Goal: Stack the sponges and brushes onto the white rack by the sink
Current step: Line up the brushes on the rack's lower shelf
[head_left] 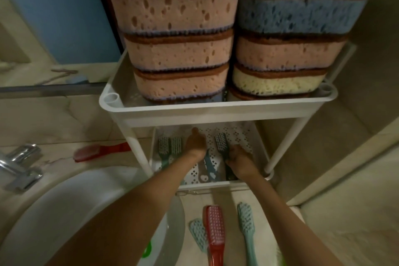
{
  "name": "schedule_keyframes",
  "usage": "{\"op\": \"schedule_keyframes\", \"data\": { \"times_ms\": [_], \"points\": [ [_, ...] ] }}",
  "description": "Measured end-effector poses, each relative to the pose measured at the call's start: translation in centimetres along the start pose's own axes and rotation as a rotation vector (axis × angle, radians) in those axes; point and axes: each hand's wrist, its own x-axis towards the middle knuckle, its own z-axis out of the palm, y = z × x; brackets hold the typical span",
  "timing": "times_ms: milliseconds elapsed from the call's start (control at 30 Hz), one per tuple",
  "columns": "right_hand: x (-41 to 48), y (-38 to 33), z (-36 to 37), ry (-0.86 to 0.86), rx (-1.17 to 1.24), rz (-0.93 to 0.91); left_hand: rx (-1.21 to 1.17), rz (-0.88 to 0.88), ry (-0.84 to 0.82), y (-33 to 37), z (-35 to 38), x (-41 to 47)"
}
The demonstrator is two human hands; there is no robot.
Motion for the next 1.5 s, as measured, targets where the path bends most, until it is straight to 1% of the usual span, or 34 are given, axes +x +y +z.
{"op": "schedule_keyframes", "data": {
  "times_ms": [133,233,300,400,467,500,567,600,700,867,967,1100,1300,1500],
  "points": [
    [-0.2,0.3,-0.2,0.012,-0.076,-0.038,0.084,0.03,0.008,-0.1,-0.1,0.3],
    [-0.2,0.0,0.1,0.0,-0.106,-0.049,0.239,0.064,-0.035,-0.5,-0.1,0.2],
    [-0.2,-0.2,0.3,0.009,-0.099,-0.043,0.33,0.101,0.008,-0.8,-0.3,-0.5],
    [-0.2,-0.3,0.3,0.028,-0.09,-0.038,0.512,0.25,0.122,-1.7,-0.4,-2.1],
    [-0.3,-0.5,0.2,0.021,-0.073,-0.048,0.524,0.361,0.092,-2.6,0.0,-3.2],
    [-0.3,-0.6,0.2,0.017,-0.061,-0.053,0.512,0.378,0.05,-3.0,0.1,-3.7],
    [-0.3,-0.8,0.1,0.014,-0.049,-0.062,0.525,0.361,-0.021,-3.5,0.3,-4.6],
    [-0.3,-0.8,0.1,0.009,-0.054,-0.07,0.532,0.355,-0.023,-3.6,0.4,-4.9],
    [-0.7,-1.3,0.1,-0.02,-0.081,-0.105,0.539,0.323,-0.008,-3.7,0.2,-5.3],
    [-0.7,-2.6,1.3,-0.019,-0.06,-0.101,0.536,0.255,0.002,-4.1,-0.9,-5.4],
    [-0.8,-3.5,2.0,-0.012,-0.037,-0.148,0.534,0.233,0.029,-4.2,-1.2,-5.2],
    [-1.0,-4.1,2.3,-0.006,-0.028,-0.197,0.534,0.184,0.017,-4.5,-1.5,-5.1],
    [-1.3,-4.0,2.4,-0.017,-0.013,-0.215,0.517,0.185,0.058,-4.7,-1.8,-5.4],
    [-1.8,-3.9,2.6,-0.021,-0.058,-0.201,0.472,0.122,0.061,-4.9,-2.6,-5.9]
  ]
}}
